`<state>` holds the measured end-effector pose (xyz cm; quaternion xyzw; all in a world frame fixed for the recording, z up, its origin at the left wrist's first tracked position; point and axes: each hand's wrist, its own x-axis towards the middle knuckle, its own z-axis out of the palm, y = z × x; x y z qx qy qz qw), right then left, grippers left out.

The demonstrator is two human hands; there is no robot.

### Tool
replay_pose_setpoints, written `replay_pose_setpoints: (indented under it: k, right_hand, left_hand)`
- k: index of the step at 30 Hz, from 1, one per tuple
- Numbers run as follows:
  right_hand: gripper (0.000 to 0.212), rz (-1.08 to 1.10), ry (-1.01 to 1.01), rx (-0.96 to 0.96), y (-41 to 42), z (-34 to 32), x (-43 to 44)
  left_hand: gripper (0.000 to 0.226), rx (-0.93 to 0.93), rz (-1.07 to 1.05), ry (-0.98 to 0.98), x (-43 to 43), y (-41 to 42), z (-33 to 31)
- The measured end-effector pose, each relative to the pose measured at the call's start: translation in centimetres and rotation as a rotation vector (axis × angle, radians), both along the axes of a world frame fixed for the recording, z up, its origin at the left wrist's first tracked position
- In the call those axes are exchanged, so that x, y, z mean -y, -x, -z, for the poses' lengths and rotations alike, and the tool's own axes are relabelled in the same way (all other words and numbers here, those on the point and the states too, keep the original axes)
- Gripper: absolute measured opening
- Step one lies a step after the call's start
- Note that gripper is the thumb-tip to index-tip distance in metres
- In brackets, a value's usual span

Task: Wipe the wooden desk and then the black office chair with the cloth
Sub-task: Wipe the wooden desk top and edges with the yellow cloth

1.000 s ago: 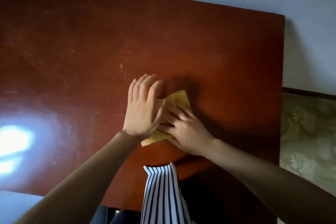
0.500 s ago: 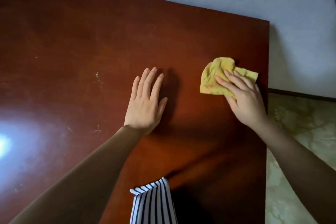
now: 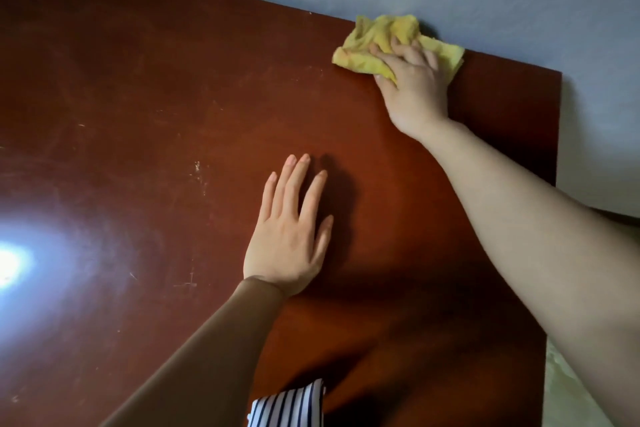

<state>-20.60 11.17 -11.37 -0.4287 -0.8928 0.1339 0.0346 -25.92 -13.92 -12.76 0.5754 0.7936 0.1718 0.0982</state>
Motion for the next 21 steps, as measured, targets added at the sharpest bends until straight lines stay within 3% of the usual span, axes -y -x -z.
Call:
replay_pose_setpoints:
  k: [7,14,17,21]
  right_hand:
    - [0.042,-0.443,-0.03,-0.002,5.8,0.3,5.2]
    - [0.044,-0.66,0.045,-0.025,0.1,-0.2,5.5]
    - [0.046,-0.631,0.057,-0.028,-4.4,-0.5,4.6]
    - [0.049,-0.371,0.047,-0.059,-10.8,-0.8,3.0]
  left_hand:
    - [0.049,0.02,-0.025,-0.002,0.2,0.1,-0.1]
    - [0.047,0.037,-0.032,-0.021,0.2,0.3,-0.1]
    - [0.049,0.04,-0.026,-0.018,0.2,0.5,0.0]
    - [0.053,0.027,0.005,-0.006,0.1,0.3,0.2]
